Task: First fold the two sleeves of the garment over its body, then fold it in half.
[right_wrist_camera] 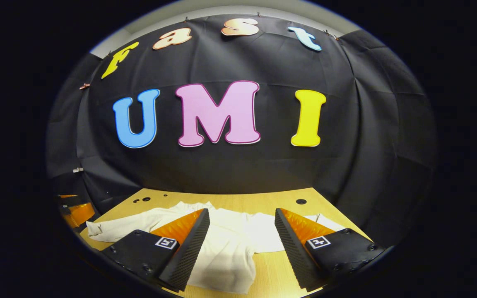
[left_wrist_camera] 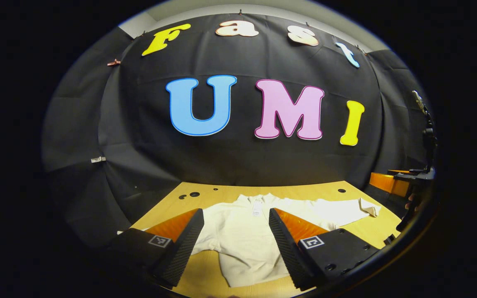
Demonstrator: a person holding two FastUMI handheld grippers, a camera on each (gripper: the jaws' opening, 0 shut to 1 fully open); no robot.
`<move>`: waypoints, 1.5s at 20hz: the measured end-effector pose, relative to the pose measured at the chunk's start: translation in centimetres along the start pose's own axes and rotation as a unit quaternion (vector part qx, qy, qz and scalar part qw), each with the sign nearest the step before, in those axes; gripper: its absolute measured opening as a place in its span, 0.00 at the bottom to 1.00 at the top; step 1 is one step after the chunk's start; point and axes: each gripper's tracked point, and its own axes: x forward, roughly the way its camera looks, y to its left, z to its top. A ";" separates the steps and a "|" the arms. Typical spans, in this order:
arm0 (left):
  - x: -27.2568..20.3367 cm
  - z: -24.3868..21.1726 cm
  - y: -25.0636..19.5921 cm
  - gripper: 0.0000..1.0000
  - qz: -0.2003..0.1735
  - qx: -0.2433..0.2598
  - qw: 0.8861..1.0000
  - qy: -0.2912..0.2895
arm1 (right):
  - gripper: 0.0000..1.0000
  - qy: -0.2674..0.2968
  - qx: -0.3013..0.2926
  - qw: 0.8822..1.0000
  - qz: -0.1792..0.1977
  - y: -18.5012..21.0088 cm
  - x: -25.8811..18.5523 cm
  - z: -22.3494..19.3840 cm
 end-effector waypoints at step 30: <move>6.8 -3.0 -6.1 0.97 0.005 0.030 0.997 0.076 | 0.98 0.287 0.011 0.940 -0.184 -28.3 15.0 -21.8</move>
